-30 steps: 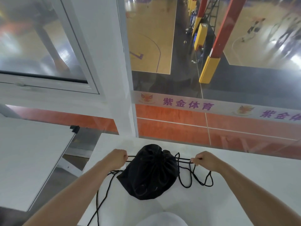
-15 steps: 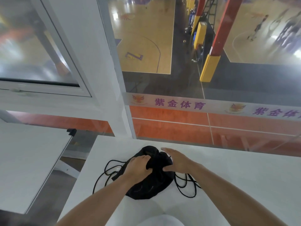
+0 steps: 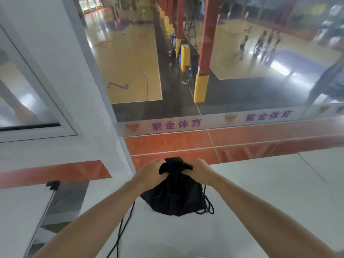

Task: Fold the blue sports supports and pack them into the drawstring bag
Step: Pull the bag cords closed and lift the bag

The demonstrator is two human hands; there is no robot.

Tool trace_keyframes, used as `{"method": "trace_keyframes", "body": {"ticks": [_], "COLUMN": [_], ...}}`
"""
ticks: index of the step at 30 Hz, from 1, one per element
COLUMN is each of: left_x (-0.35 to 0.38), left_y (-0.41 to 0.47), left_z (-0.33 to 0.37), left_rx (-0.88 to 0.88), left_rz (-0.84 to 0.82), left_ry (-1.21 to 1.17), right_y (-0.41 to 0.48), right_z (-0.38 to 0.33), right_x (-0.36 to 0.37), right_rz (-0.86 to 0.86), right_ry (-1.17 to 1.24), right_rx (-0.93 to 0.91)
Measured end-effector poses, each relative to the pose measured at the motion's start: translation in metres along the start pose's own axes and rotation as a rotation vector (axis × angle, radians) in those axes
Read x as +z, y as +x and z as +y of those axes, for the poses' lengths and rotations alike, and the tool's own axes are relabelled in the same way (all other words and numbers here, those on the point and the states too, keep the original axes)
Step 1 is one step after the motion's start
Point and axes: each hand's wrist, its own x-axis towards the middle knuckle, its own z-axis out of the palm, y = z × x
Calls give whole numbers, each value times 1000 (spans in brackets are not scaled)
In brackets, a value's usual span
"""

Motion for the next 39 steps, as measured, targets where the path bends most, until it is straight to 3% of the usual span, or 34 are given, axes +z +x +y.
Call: {"method": "trace_keyframes", "body": {"ticks": [7,17,26,39], "left_x": [-3,21,135,325], "left_y": [29,-11,-169,-465], "left_z": [80,312,534,850], "left_rx": [380,872,1197,1565], "left_rz": [-51,-162,-305,-585], "left_ry": [28,-3,-20,-27], "right_y": [-100,-333,-625,-1062], "right_z": [6,31,78,97], "right_x": [-43,-112,-95,-50], "right_rz": [349,758,1004,1135], "right_ry": [-64,-153,-29,-29], "right_rx": [209,537,844,1306]}}
